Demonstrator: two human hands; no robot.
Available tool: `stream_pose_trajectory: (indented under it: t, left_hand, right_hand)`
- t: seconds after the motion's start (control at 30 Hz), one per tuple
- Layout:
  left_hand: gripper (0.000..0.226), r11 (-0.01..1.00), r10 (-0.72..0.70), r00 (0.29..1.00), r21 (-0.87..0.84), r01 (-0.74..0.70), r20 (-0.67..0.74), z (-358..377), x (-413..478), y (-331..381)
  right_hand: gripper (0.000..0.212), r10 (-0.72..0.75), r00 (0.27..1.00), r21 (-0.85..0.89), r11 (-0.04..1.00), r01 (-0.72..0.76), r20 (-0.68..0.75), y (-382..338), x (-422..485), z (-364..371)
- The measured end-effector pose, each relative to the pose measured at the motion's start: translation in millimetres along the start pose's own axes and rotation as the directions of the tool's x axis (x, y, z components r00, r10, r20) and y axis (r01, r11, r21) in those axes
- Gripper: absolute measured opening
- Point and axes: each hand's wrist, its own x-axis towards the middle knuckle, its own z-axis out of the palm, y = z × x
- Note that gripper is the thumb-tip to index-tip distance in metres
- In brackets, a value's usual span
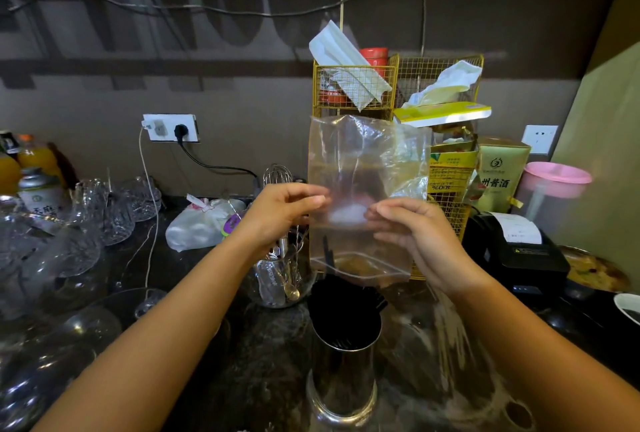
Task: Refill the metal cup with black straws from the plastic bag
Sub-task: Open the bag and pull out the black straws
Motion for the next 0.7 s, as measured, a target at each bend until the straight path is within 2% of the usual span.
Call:
stream_pose_trajectory:
  t: [0.13,0.37,0.5,0.6,0.7]
  left_hand:
    - [0.017,1.0,0.007,1.0,0.012,-0.007,-0.03,-3.0,-6.5,3.4]
    - [0.024,0.992,0.125,0.973,0.03,-0.122,-0.193,-31.5,-23.9,28.8]
    - [0.022,0.987,0.157,0.93,0.014,-0.162,-0.331,-42.2,-42.9,32.2]
    - [0.024,0.991,0.132,0.896,0.046,-0.124,-0.423,-46.8,-61.4,27.0]
    - [0.025,0.988,0.099,0.856,0.15,-0.025,-0.507,-52.0,-83.0,9.9]
  right_hand:
    - [0.019,-0.04,0.999,0.009,0.999,0.039,0.024,-15.1,4.4,11.7]
    - [0.018,-0.125,0.99,0.01,0.992,0.124,0.068,-39.9,10.5,44.6]
    - [0.011,-0.114,0.989,0.008,0.994,0.113,0.09,-35.3,7.2,66.2]
    - [0.012,-0.089,0.991,-0.025,0.995,0.092,0.104,-19.9,-1.8,82.2]
    - [0.015,-0.056,0.991,-0.041,0.997,0.061,0.124,0.2,-15.3,100.3]
